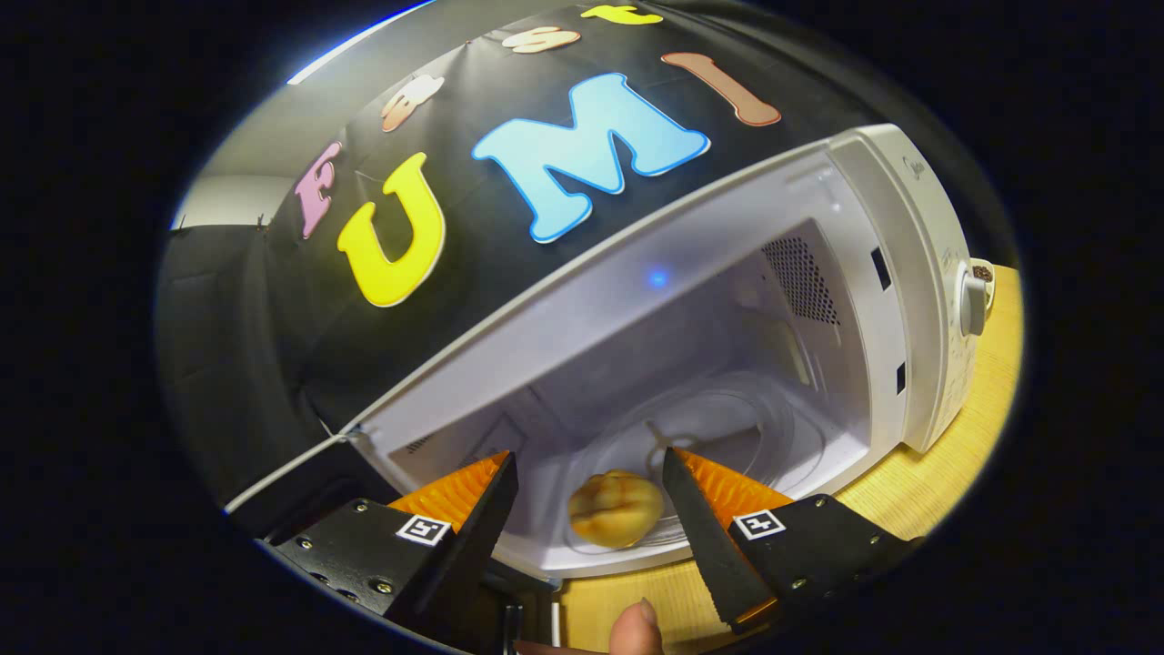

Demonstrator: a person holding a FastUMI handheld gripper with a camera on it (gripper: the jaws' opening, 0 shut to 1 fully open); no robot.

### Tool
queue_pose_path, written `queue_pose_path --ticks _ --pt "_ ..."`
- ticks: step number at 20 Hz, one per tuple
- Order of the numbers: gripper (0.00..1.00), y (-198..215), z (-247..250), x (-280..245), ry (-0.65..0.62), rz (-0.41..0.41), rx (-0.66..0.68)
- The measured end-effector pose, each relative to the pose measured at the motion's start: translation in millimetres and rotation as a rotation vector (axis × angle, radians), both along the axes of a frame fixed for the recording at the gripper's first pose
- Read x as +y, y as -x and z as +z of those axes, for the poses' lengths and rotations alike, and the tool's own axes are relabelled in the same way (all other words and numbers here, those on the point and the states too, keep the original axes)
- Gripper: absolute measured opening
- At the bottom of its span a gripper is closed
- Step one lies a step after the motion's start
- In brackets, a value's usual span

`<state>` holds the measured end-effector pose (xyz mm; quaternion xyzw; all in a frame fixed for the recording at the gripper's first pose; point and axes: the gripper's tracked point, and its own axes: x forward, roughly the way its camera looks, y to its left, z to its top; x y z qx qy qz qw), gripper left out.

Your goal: Open the microwave, put the food inside, and close the microwave door.

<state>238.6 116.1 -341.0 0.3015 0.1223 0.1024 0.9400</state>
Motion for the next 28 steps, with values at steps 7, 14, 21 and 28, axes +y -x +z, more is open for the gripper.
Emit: queue_pose_path --ticks 7,14,21,28 --pt "0.97 106 104 8 0.08 0.17 -0.191" --pt "0.97 233 143 20 0.303 0.34 -0.398" --pt "0.97 333 142 59 0.354 0.558 -0.533" --pt "0.94 382 120 118 0.348 0.717 -0.586"
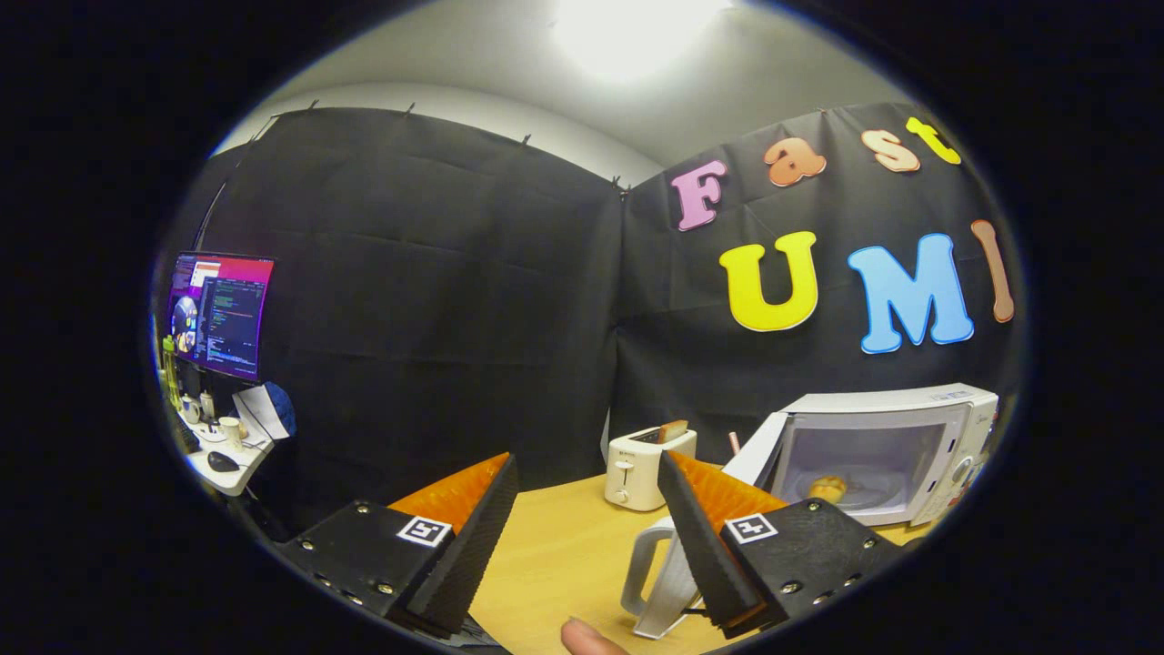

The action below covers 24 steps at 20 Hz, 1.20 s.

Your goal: Open the microwave, put the food inside, and close the microwave door.

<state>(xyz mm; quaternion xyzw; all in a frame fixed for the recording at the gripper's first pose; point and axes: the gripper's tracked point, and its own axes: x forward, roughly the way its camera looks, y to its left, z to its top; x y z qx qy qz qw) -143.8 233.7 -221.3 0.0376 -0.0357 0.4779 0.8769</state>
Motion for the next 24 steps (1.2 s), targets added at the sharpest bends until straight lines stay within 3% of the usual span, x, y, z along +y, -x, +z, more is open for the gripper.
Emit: queue_pose_path --ticks 3,5,8,9,10,13,15,18,24 --pt "0.84 12 -33 30 0.036 0.059 0.045" --pt "0.7 8 -56 40 0.077 0.038 0.081" --pt "0.4 -10 -91 44 0.127 -0.013 0.167" --pt "0.35 -17 -99 44 0.121 -0.031 0.2" --pt "0.23 -25 -107 39 0.124 -0.062 0.23" --pt "0.05 -35 -123 38 0.126 -0.09 0.275" --pt "0.01 -35 -124 29 0.132 -0.118 0.239" --pt "0.01 -48 -122 1 0.17 -0.226 0.17" --pt "0.01 -90 -118 -71 0.134 -0.369 0.22"
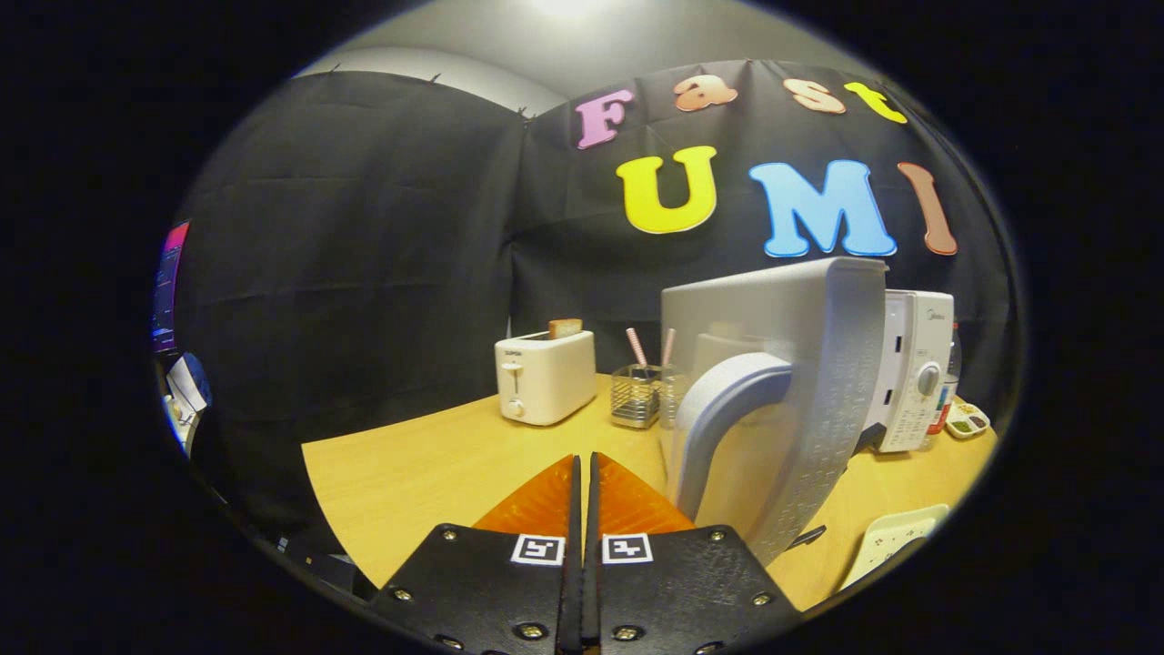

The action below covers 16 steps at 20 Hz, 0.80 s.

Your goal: Open the microwave, put the food inside, and close the microwave door.

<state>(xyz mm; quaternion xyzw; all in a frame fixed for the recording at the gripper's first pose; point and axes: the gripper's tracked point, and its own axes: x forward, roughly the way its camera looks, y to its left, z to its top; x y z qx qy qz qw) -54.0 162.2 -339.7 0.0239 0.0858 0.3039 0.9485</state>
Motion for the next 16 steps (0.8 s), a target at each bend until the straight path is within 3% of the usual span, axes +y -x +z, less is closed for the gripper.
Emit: queue_pose_path --ticks 7,11,16 --pt "0.01 -86 -1 -84 0.014 -0.221 0.008" --pt "0.01 -136 -6 -114 -0.033 -0.312 0.073" --pt "0.01 -189 -9 -141 -0.016 -0.414 0.059"
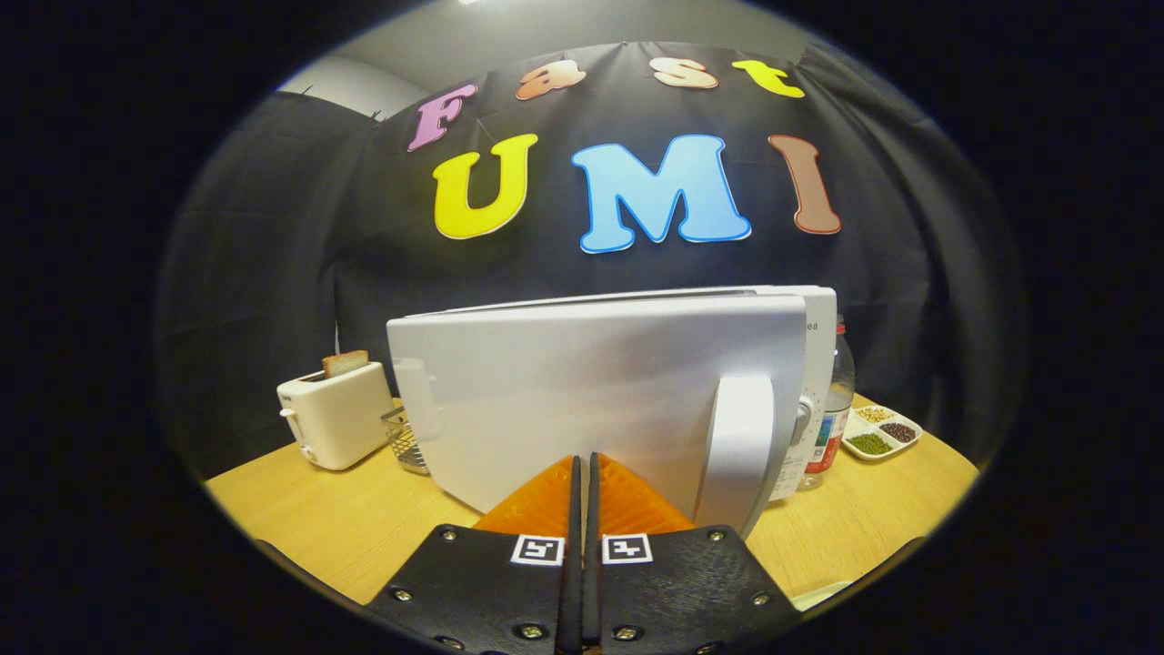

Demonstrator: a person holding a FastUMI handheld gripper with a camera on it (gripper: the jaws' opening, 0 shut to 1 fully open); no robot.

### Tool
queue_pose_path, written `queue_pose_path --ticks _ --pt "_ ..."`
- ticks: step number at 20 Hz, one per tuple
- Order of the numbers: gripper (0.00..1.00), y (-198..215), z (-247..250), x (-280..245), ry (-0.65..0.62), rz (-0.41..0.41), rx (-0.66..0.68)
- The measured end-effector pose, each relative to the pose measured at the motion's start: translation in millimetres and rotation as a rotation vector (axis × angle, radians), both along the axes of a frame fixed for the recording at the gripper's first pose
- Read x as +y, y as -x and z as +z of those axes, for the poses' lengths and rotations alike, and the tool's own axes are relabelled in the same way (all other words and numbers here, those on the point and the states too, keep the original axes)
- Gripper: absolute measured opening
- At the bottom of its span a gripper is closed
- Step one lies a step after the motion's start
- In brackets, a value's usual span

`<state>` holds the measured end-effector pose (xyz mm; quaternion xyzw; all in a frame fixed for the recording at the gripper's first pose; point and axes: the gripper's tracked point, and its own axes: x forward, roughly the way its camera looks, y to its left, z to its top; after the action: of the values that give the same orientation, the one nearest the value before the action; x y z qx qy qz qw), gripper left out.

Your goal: Open the microwave, put the food inside, and close the microwave door.

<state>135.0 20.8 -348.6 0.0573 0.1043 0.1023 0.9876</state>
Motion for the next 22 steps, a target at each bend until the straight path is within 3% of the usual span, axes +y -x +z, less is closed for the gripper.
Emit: queue_pose_path --ticks 7,11,12,15,18,22 --pt "0.01 -53 -10 -18 0.031 -0.091 -0.005" --pt "0.03 -59 -9 -17 0.082 -0.133 -0.042" --pt "0.04 -64 -19 -15 0.098 -0.118 0.012" --pt "0.09 -58 -14 -15 0.068 -0.141 0.004" --pt "0.09 -49 -22 -6 0.027 -0.087 0.106" --pt "0.09 -5 16 -5 0.053 -0.059 0.05"
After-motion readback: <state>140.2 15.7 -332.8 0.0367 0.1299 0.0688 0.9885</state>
